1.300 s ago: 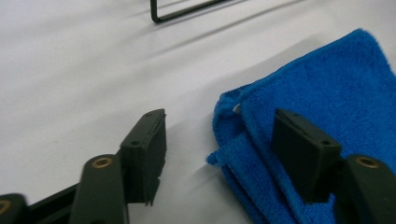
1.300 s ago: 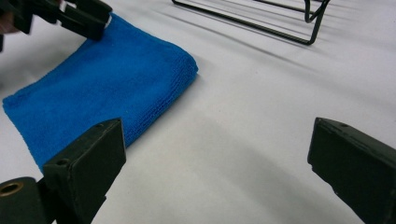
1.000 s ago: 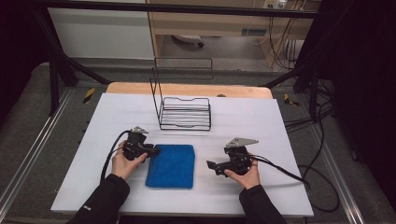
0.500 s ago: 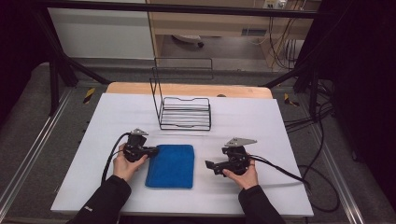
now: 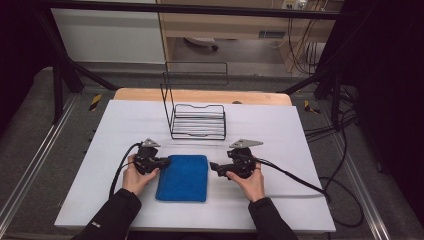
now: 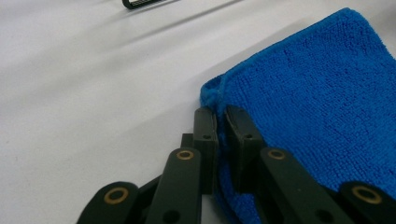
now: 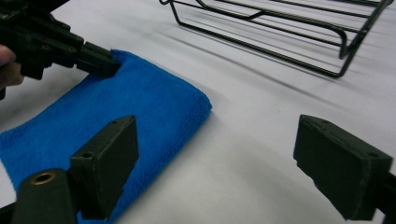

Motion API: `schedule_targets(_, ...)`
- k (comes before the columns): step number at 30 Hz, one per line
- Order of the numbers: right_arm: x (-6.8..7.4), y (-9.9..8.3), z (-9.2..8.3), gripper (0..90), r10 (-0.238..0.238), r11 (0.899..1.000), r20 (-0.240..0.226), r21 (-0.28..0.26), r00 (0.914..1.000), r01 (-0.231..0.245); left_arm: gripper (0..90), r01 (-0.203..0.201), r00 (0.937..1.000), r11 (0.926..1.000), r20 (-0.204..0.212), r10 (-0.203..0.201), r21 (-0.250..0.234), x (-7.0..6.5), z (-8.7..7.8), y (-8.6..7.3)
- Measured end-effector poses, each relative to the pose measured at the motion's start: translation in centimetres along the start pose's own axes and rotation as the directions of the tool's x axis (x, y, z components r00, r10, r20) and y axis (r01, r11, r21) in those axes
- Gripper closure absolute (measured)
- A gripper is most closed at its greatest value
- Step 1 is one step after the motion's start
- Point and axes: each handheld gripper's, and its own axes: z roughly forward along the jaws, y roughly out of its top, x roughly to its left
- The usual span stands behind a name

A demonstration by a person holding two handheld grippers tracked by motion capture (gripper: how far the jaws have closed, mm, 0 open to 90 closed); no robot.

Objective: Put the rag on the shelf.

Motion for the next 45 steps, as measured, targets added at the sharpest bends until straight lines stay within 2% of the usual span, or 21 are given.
schedule_targets(5, 0.7, 0.9, 2.3, 24.1, -0.007, 0.999, 0.015, 0.043, 0.9999, 0.006, 82.1, -0.011, 0.9999, 0.9999, 0.003, 0.011, -0.001, 0.1, 0.0, 0.0)
schedule_targets(7, 1.0, 1.1, 3.0, 28.0, -0.005, 0.999, 0.013, 0.045, 0.9999, 0.004, 81.9, -0.012, 0.9999, 0.9999, 0.003, 0.012, -0.003, 0.0, 0.0, -0.1)
schedule_targets(10, 1.4, 1.4, 4.1, 36.1, 0.006, 0.999, 0.017, 0.047, 0.9998, -0.007, 81.8, -0.018, 0.9998, 0.9998, 0.004, 0.018, -0.003, 0.0, 0.0, -0.1)
schedule_targets(12, 1.4, 1.4, 4.8, 41.4, 0.014, 0.998, 0.022, 0.067, 0.9997, -0.015, 81.8, -0.020, 0.9998, 0.9998, 0.004, 0.020, -0.005, 0.1, 0.0, -0.1)
schedule_targets(19, 1.1, 0.9, 5.9, 56.6, 0.031, 0.993, 0.031, 0.111, 0.9990, -0.034, 81.7, -0.026, 0.9996, 0.9997, 0.009, 0.026, -0.006, 0.1, 0.0, -0.1)
schedule_targets(31, 1.3, 0.7, 6.2, 75.9, 0.061, 0.989, -0.001, 0.137, 0.9982, -0.060, 81.5, -0.035, 0.9994, 0.9994, 0.003, 0.035, -0.007, 0.0, 0.0, -0.1)
schedule_targets(33, 1.3, 0.7, 6.2, 81.0, 0.081, 0.986, -0.013, 0.150, 0.9966, -0.079, 81.4, -0.034, 0.9994, 0.9994, 0.001, 0.034, -0.007, 0.0, 0.0, -0.1)
schedule_targets(37, 1.2, 0.7, 6.2, 84.3, 0.090, 0.984, -0.022, 0.156, 0.9957, -0.085, 81.4, -0.030, 0.9995, 0.9995, 0.011, 0.030, -0.008, 0.1, 0.0, -0.1)
schedule_targets(45, 1.2, 1.1, 5.8, 85.9, 0.096, 0.983, -0.038, 0.158, 0.9946, -0.089, 84.8, 0.013, 0.9991, 0.9997, 0.041, -0.012, -0.019, 0.4, -0.6, 0.0)
